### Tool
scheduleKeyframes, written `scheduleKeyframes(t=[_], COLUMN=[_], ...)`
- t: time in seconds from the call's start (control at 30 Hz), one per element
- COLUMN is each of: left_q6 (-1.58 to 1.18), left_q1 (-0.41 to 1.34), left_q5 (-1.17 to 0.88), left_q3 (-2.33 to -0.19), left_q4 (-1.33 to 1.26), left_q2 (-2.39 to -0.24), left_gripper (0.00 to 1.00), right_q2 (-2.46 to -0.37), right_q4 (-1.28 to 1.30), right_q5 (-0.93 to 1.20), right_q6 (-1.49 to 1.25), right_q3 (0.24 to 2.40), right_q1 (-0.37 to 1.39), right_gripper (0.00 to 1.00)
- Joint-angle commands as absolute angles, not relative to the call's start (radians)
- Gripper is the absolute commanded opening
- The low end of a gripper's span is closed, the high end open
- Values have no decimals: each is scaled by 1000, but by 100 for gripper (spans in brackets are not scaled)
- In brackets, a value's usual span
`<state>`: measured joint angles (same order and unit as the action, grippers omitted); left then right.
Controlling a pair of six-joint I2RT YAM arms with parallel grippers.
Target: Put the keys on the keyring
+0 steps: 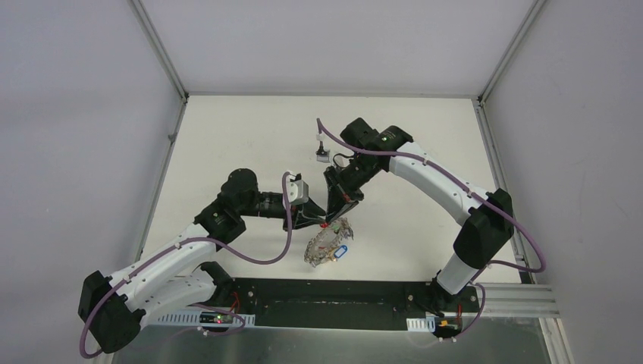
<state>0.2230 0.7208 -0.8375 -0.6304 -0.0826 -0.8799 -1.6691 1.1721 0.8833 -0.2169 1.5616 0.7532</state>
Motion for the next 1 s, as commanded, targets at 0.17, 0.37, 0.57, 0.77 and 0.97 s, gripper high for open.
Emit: scheduleKeyframes(t=[0.17, 0.37, 0.57, 0.77, 0.97], left_q6=[200, 187, 171, 163, 109], left_q1=[727, 726, 727, 728, 727], left_q5=[-882, -861, -896, -899, -906], left_q3=[-630, -627, -630, -623, -613], left_q4=[-163, -164, -176, -177, -255], left_q2=[-921, -923, -941, -941, -939], left_gripper=[32, 31, 15, 31, 14], right_q2=[-1655, -1642, -1635, -1615, -1616], right_q4=[1149, 1148, 1134, 1114, 1105], right_q5=[1002, 1022, 1039, 1060, 1049], right_q6=[-196, -166, -159, -143, -141], right_q3=[1632, 1625, 1618, 1611, 1592], right_q1=[761, 762, 762, 764, 764], right_gripper=[0, 0, 0, 0, 0])
